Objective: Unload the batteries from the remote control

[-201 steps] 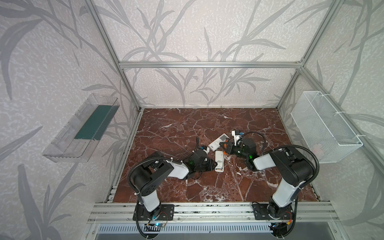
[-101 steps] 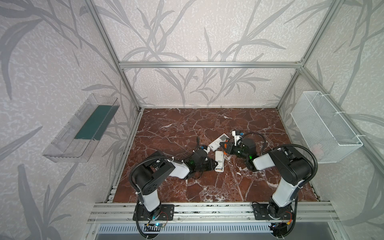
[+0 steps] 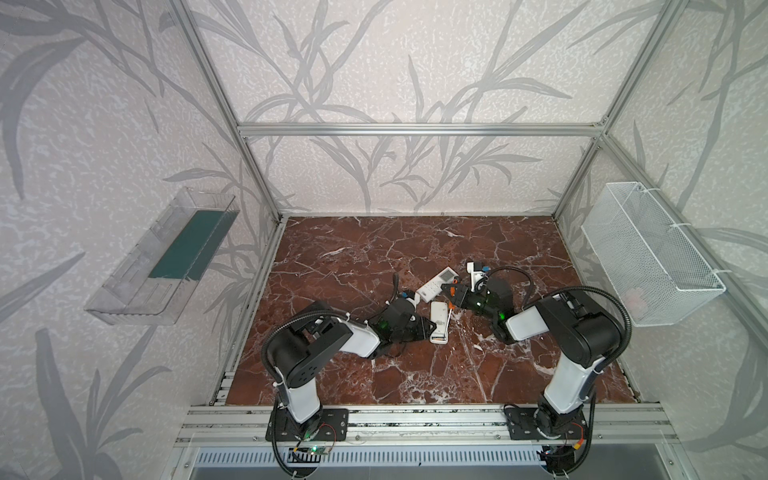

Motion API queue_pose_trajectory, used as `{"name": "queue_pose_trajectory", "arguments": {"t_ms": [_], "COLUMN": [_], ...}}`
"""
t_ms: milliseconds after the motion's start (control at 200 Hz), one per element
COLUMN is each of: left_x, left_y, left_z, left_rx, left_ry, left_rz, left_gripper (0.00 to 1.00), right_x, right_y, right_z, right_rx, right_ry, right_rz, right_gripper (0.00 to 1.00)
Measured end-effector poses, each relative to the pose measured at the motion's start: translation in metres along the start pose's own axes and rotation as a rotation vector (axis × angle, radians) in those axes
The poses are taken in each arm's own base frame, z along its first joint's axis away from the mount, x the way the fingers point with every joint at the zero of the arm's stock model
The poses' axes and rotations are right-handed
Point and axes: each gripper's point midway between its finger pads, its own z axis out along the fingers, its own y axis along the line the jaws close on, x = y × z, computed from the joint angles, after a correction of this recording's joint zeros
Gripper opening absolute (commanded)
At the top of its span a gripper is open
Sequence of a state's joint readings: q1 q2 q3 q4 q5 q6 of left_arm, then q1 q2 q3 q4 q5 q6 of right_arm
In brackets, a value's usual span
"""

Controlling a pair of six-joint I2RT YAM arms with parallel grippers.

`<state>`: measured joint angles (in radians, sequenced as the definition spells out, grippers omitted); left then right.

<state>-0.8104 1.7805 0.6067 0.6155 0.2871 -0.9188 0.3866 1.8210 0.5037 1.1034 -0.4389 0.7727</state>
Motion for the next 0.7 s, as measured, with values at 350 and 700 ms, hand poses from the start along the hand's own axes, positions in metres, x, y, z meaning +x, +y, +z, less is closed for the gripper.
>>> {"name": "queue_pose_trajectory", "arguments": {"t_ms": [350,700], "left_x": [0.000,0.000], "left_y": [0.000,0.000], "left_z": [0.000,0.000], "left_rx": [0.002,0.002], "left_ry": [-0.001,-0.002], "left_rz": [-0.001,-0.001], "left_gripper": [0.27,0.27], "right_x": [-0.002,-0.006], "right_y": [-0.008,-0.013], "right_z": [-0.002,-0.006], "right_rx": [0.010,0.030], "right_ry": [-0.032,-0.063], "right_rz": [0.051,0.074], "right_gripper": [0.00,0.00]}}
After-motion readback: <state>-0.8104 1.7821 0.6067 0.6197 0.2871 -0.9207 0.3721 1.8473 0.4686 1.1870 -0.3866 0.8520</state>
